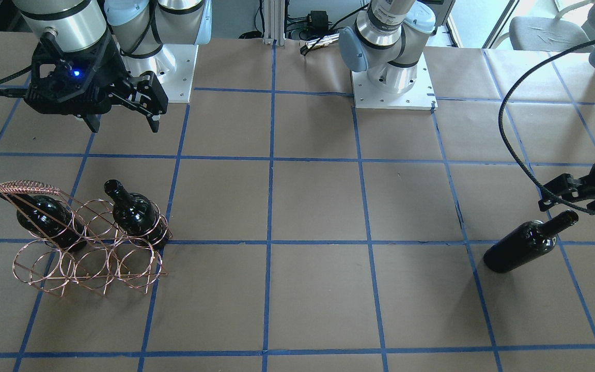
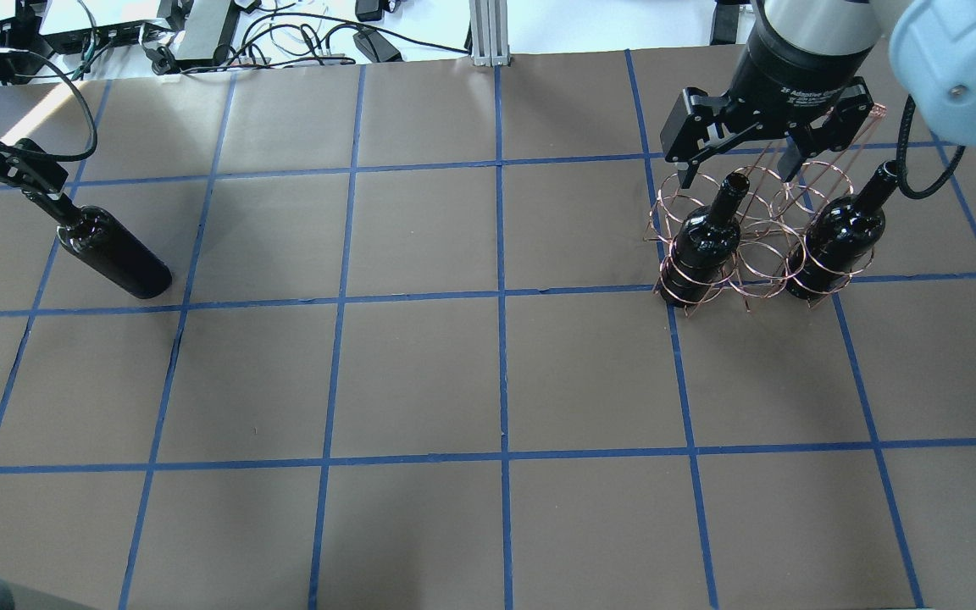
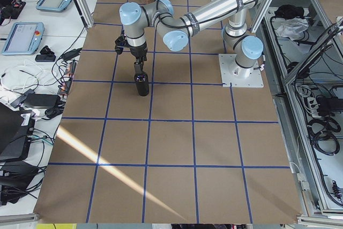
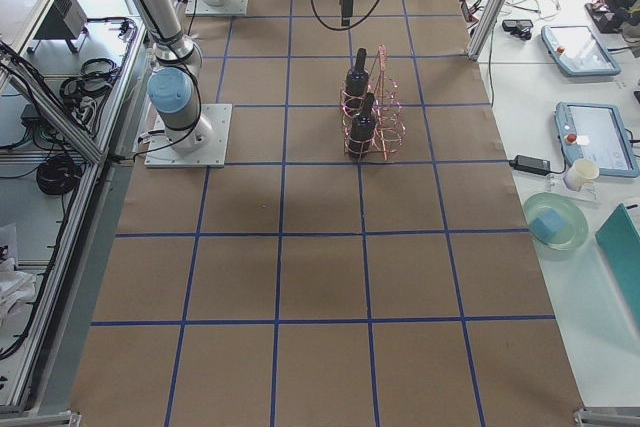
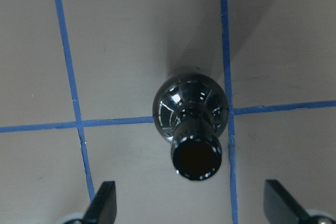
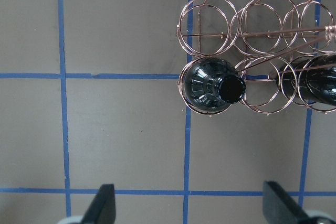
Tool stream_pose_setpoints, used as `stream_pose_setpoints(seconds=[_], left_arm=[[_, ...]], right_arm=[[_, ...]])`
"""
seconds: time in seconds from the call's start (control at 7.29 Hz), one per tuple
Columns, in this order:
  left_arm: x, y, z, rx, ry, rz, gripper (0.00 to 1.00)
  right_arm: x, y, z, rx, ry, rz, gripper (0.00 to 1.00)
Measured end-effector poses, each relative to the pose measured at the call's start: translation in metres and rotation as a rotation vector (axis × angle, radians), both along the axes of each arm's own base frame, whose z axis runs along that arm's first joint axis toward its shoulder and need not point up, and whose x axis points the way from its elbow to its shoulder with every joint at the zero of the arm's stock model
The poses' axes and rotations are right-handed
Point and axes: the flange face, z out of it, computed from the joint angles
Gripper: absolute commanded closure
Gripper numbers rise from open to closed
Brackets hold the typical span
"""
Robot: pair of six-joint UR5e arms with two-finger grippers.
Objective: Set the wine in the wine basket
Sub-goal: 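Lower the left gripper over the neck of the lying wine bottle, then close the left gripper on the bottle neck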
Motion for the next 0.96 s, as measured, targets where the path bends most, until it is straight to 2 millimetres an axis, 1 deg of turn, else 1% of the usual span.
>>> stream_pose_setpoints(seconds=[0.14, 0.27, 0.41, 0.55, 0.69, 0.82, 0.96], left_arm=[[-0.0001, -0.0034, -0.0021, -0.012, 0.014, -0.003, 0.10], [-0.0006, -0.0069, -0.0026, -0.030, 0.027, -0.007, 0.27], [-0.0009, -0.0097, -0.0031, -0.046, 0.032, -0.011, 0.33], [-0.0013, -0.0113, -0.0038, -0.052, 0.035, -0.015, 0.53], [-0.0017, -0.0119, -0.0041, -0.055, 0.037, -0.017, 0.74], [-0.0020, -0.0120, -0.0046, -0.054, 0.038, -0.020, 1.00], [-0.0022, -0.0112, -0.0034, -0.052, 0.039, -0.022, 1.00]], right_arm=[[0.0000, 0.0002, -0.0014, 0.003, -0.001, -0.001, 0.00], [0.0000, 0.0005, -0.0020, 0.003, -0.001, -0.002, 0.00], [0.0000, 0.0005, -0.0025, 0.003, 0.000, -0.001, 0.00], [0.0000, -0.0002, -0.0030, 0.001, 0.000, 0.001, 0.00], [0.0003, -0.0008, -0.0038, 0.000, 0.000, 0.005, 0.00], [0.0006, -0.0009, -0.0044, 0.001, 0.000, 0.006, 0.00], [0.0008, -0.0010, -0.0045, 0.001, 0.000, 0.006, 0.00]])
